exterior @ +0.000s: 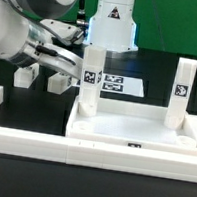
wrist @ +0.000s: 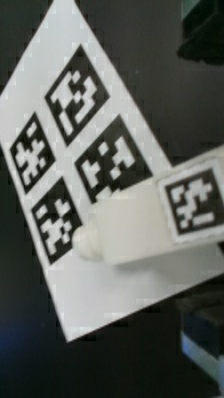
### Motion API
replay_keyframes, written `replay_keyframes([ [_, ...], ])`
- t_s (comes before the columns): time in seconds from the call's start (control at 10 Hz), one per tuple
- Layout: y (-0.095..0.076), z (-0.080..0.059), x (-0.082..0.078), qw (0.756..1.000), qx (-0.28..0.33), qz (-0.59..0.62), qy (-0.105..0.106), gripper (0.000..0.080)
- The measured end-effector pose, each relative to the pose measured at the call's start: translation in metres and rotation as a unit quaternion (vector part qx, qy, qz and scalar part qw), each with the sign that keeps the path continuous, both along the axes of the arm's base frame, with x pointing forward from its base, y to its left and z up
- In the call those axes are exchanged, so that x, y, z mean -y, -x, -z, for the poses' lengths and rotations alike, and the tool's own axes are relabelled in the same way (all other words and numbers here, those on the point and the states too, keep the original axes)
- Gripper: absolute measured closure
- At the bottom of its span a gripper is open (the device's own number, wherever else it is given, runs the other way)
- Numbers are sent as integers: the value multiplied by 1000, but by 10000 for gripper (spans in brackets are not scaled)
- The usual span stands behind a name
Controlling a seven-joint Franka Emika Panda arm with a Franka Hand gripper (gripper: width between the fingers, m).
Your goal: Assemble desk
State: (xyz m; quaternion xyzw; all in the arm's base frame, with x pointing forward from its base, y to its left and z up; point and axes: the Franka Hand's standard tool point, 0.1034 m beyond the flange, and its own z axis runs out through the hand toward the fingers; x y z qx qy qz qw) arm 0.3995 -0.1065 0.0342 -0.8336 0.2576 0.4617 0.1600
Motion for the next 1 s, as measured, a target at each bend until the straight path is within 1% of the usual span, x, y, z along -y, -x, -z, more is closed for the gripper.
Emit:
replay_keyframes([
  [0.2,1,7,-4,1000,6,-4,5,150],
  [0.4,3,15,-2,1000,5,-4,9,150],
  [0.6,8,22,-2,1000,-2,-4,9,150],
  [0.8,13,26,-3,1000,-10,-4,7,150],
  [1.0,12,26,-3,1000,-9,-4,7,411],
])
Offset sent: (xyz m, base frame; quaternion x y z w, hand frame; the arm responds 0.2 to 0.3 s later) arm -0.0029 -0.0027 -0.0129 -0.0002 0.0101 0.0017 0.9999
